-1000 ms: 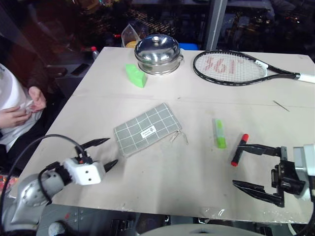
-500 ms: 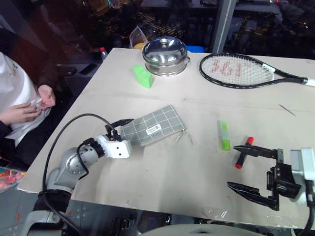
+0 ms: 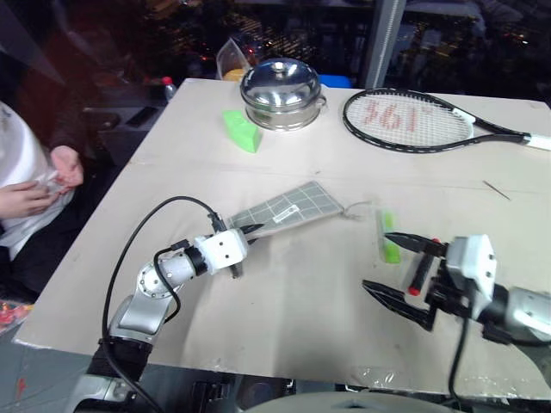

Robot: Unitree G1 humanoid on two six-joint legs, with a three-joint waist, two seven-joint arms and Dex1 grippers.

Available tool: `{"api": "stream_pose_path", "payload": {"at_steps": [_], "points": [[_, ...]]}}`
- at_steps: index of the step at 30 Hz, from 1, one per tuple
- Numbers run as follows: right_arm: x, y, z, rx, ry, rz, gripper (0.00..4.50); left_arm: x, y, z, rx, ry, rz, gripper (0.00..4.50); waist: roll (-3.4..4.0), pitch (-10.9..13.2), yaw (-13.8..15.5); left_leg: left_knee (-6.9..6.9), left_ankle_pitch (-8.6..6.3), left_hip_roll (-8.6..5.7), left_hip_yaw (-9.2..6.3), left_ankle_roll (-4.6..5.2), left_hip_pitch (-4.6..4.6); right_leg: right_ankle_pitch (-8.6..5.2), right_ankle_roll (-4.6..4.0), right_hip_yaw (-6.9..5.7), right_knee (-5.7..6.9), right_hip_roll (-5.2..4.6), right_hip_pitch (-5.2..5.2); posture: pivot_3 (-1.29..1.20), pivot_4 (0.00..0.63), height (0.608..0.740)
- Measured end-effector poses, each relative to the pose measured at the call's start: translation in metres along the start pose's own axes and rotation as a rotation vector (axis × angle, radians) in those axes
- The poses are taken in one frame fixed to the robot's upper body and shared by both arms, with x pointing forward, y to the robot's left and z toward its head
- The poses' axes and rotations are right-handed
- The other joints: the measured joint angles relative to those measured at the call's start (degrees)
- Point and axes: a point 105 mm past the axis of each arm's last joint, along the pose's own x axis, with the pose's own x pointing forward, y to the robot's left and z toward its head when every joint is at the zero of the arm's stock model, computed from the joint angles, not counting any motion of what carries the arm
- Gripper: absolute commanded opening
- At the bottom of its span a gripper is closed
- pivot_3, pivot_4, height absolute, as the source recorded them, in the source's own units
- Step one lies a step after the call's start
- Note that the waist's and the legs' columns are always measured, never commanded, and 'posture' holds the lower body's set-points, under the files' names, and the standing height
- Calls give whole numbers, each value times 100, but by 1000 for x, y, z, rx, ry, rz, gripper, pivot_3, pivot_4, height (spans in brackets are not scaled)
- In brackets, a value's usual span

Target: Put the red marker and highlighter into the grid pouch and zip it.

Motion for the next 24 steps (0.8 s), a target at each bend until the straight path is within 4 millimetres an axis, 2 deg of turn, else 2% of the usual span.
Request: {"api": "stream_pose_path", "payload": {"at_steps": [1,4,8,17,19,24], "points": [[3,-3,-2,7,12,-14,4500,1,0,2,-1,-3,-3,139,-2,1,-33,-1,1,0,1,-3,2,1,2,0,0,3,1,0,150,740],[27,-33,-18,134,105,-157,4500,6,-3,12,-29,0,-28,139,-3,6,-97,-6,15,0,1,-25,1,6,8,0,3,13,-1,0,150,740],[34,-51,-28,190,189,-266,4500,11,-7,16,-50,6,-45,139,0,10,-93,-9,15,-3,2,-24,-3,10,14,0,3,27,-3,0,150,740],[38,-66,-19,278,173,-351,4500,17,-12,18,-69,-3,-64,139,2,12,-112,-11,3,-3,4,-5,-2,11,17,0,4,33,-7,0,150,740],[40,-67,-18,283,172,-349,3997,18,-14,18,-69,-7,-68,0,3,13,-113,-11,3,-3,7,-4,-3,11,17,-1,4,33,-8,0,150,740],[49,-66,-15,320,152,-323,2106,19,-16,19,-68,-15,-76,0,4,13,-111,-12,3,-3,8,-5,-3,11,18,0,4,33,-8,0,150,740]]}}
